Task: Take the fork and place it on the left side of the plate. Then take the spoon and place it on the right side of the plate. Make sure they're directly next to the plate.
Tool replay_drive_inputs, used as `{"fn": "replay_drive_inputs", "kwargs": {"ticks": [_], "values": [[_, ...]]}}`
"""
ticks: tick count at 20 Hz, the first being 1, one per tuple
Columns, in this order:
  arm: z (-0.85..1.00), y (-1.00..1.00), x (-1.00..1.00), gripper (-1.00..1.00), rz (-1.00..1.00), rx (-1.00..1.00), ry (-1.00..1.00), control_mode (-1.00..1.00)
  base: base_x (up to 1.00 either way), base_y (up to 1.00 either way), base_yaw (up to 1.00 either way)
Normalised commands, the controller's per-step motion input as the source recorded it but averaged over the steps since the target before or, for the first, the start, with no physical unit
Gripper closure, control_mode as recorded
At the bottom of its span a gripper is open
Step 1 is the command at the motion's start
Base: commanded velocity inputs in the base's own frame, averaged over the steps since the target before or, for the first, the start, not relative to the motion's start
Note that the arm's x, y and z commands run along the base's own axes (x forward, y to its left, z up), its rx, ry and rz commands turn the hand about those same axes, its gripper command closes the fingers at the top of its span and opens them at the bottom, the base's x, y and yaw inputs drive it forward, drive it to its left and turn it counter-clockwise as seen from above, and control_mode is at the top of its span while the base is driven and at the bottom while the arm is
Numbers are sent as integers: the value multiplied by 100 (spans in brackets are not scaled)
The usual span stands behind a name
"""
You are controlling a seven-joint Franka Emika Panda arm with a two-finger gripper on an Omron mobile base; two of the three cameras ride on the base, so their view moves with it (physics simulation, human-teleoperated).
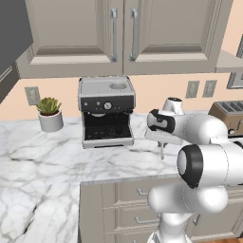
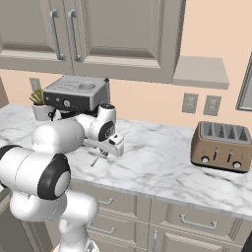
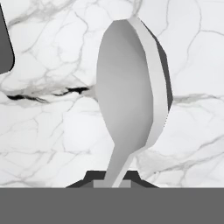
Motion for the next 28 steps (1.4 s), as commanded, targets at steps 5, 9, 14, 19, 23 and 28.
{"fn": "replay_drive_inputs", "kwargs": {"ticks": [5, 9, 14, 19, 23, 28], "values": [[0, 0, 0, 100, 0, 0, 0, 100, -29, -6, -2], [0, 0, 0, 100, 0, 0, 0, 100, -25, -45, -21], [0, 0, 0, 100, 0, 0, 0, 100, 4, -48, -48], [0, 0, 0, 100, 0, 0, 0, 100, 5, -26, -65], [0, 0, 0, 100, 0, 0, 0, 100, 4, -16, -73], [0, 0, 0, 100, 0, 0, 0, 100, 3, -14, -75]]}}
